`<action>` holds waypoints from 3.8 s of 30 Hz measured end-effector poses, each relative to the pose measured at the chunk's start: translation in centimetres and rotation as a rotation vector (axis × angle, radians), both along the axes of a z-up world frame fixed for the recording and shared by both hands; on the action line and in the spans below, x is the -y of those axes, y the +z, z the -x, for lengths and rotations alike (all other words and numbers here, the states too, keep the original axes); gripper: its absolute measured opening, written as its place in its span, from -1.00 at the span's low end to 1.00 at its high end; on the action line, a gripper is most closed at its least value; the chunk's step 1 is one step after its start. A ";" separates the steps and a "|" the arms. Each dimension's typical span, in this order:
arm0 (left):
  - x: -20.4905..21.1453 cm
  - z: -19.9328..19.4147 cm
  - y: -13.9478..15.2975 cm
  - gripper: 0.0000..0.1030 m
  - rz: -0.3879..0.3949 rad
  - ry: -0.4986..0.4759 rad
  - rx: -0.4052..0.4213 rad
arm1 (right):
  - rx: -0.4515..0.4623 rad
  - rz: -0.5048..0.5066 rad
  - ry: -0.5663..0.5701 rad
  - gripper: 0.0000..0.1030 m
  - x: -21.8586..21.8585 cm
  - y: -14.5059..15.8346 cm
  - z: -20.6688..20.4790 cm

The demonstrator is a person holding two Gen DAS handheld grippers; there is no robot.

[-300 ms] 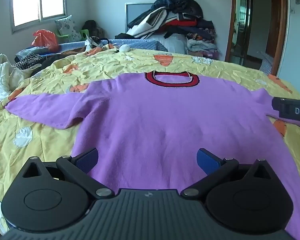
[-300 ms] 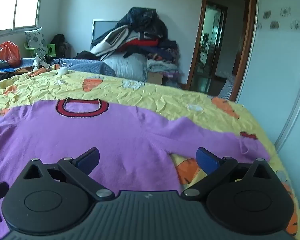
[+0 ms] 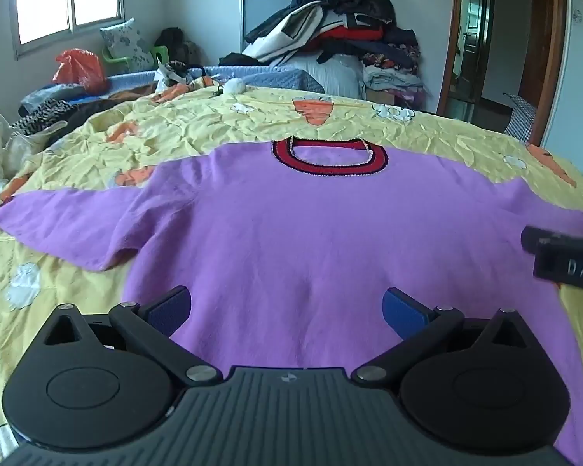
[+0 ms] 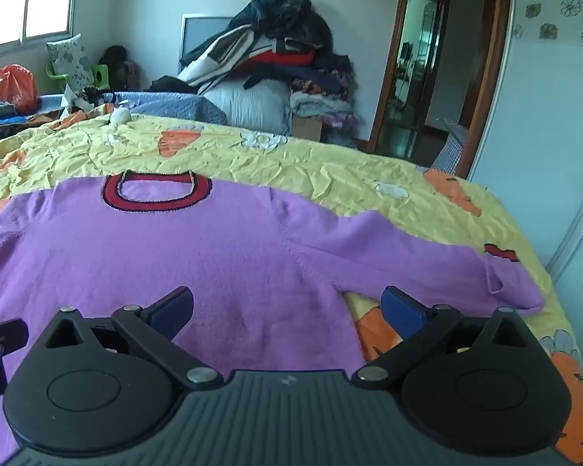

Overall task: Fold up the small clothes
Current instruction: 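Move the right tool toward the sweater sleeve cuff beside the body, then grasp the red ribbed sleeve cuff with the right gripper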

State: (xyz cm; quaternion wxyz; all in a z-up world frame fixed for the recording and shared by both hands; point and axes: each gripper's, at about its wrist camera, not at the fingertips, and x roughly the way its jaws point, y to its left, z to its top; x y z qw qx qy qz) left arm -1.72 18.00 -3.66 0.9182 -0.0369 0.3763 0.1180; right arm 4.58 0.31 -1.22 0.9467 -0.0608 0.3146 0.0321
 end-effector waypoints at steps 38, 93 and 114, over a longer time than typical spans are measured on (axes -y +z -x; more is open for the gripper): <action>0.0 -6.7 -1.6 1.00 0.025 0.002 -0.044 | -0.078 0.001 0.033 1.00 -1.7 -2.6 -4.6; 8.8 -11.7 -3.1 1.00 -0.063 -0.057 -0.101 | 0.024 -0.025 -0.056 1.00 13.3 -5.5 -7.5; 11.0 -13.5 -3.8 1.00 0.058 -0.160 -0.017 | 0.004 -0.099 -0.118 1.00 32.8 -5.4 -15.3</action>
